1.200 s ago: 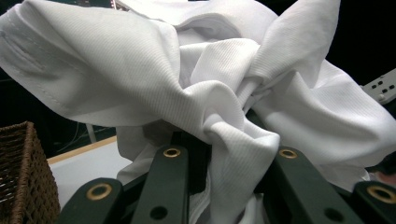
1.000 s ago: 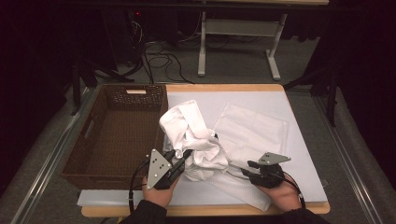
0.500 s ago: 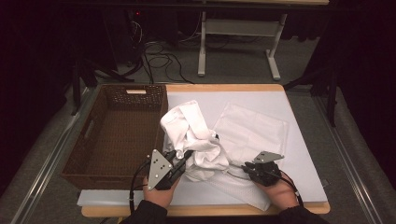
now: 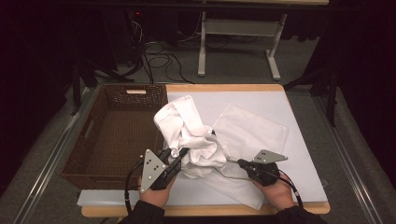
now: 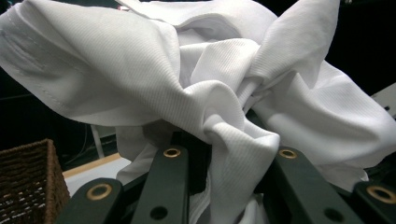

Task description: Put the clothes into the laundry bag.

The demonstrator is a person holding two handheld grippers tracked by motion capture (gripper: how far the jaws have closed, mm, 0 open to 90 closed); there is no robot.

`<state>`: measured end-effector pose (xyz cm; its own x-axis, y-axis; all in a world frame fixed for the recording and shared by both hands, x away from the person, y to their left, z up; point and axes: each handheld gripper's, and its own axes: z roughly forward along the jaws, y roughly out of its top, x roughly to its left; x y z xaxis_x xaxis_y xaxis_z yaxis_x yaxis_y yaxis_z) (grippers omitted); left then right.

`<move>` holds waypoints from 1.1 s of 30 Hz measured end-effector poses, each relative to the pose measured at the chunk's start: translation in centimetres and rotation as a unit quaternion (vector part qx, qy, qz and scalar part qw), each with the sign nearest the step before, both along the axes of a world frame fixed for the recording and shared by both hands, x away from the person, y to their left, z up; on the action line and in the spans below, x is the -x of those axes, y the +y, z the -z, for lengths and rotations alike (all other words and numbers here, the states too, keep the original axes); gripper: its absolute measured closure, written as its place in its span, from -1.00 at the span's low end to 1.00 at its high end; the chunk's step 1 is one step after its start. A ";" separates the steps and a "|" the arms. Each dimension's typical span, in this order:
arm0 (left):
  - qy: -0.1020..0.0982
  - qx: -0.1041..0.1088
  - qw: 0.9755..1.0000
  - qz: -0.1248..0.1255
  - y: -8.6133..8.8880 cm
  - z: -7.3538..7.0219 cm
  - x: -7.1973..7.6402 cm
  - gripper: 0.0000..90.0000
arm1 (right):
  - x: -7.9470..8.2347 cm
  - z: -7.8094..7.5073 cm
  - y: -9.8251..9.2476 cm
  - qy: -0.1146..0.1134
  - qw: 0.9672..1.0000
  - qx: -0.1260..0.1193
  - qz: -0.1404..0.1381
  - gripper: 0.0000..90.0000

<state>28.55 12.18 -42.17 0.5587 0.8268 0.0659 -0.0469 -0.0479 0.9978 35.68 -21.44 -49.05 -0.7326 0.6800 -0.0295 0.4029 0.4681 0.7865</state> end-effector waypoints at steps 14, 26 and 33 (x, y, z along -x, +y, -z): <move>0.025 -0.019 0.999 0.016 -1.3 1.4 -0.3 0.68 | 0.1 -0.2 -0.5 -0.001 1.000 -0.019 0.010 0.95; 0.030 -0.015 0.999 0.009 -1.2 1.7 -0.4 0.68 | -0.3 1.1 0.3 0.026 0.999 0.018 -0.004 0.45; 0.030 -0.012 0.999 0.007 -1.1 1.7 -0.5 0.68 | -0.1 1.3 1.5 0.008 0.998 0.058 0.002 0.24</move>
<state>29.03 11.07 -43.86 0.5743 0.8169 0.0523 0.0118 -0.0722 0.9973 35.80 -19.93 -50.38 -0.7303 0.6763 -0.0964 0.4178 0.5538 0.7202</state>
